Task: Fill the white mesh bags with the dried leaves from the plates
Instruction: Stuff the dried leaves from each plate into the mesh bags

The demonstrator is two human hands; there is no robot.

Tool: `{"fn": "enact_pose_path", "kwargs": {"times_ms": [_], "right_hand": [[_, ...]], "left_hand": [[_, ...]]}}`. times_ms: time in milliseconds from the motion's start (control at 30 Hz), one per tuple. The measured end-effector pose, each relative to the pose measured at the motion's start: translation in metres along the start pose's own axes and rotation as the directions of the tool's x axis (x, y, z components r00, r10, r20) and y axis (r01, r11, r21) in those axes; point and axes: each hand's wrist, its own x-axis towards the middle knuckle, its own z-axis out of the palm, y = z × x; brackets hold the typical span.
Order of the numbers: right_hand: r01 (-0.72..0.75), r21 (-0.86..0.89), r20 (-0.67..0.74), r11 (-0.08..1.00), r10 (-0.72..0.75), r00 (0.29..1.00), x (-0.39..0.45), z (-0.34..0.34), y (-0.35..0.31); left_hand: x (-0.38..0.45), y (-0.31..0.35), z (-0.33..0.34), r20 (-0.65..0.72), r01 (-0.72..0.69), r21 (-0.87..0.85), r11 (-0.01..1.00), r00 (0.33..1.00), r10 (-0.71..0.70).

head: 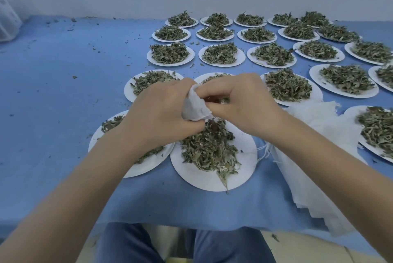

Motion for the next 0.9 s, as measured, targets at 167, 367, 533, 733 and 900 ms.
{"fn": "enact_pose_path", "kwargs": {"times_ms": [167,367,533,733,900], "right_hand": [[0.074,0.005,0.247,0.997,-0.073,0.966,0.001,-0.007,0.005],[-0.067,0.341,0.141,0.938,0.020,0.990,-0.003,-0.005,0.010],[-0.044,0.205,-0.008,0.978,0.046,0.999,-0.007,-0.009,0.017],[-0.065,-0.364,0.359,0.929,0.205,0.911,-0.013,0.003,0.027],[-0.009,-0.484,0.395,0.875,0.228,0.890,-0.011,0.020,0.023]], "left_hand": [[0.000,-0.002,0.002,-0.006,-0.002,-0.080,0.997,1.000,0.002],[-0.001,-0.007,-0.004,0.014,-0.008,-0.079,0.997,1.000,0.010],[-0.004,-0.014,-0.010,0.075,0.001,0.082,0.997,0.997,-0.007],[-0.010,-0.020,-0.017,0.131,0.035,0.135,0.990,0.990,-0.053],[-0.012,-0.021,-0.013,0.149,0.033,0.129,0.991,0.988,-0.052]]}}
